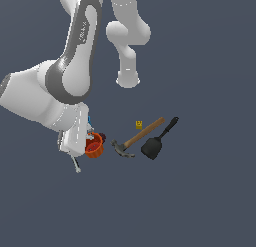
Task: Pick up a designated object from a clutter of objects.
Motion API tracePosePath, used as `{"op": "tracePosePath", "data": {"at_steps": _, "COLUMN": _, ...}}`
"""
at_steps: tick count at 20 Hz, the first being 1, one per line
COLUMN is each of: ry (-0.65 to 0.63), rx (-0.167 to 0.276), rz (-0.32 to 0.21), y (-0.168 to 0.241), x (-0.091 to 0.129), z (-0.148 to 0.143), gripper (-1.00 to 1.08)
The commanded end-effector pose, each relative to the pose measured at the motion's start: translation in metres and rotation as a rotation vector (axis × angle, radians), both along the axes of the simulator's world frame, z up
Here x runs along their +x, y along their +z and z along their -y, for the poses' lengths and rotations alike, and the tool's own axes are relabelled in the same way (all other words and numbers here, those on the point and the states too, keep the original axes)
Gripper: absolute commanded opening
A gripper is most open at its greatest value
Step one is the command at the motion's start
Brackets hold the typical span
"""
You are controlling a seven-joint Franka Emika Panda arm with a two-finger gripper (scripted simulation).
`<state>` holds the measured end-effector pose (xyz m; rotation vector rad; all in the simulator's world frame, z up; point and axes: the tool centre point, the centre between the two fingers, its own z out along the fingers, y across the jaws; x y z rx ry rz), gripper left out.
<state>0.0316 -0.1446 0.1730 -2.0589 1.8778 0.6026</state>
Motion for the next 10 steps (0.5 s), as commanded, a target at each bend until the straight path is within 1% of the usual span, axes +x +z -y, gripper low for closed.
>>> {"op": "tracePosePath", "data": {"at_steps": 1, "ry": 0.0, "rx": -0.002, "rz": 0.002, "y": 0.031, "x": -0.001, "z": 0.0, "gripper": -1.0}}
{"op": "tracePosePath", "data": {"at_steps": 10, "ry": 0.0, "rx": -0.003, "rz": 0.001, "y": 0.14, "x": -0.006, "z": 0.001, "gripper": -1.0}}
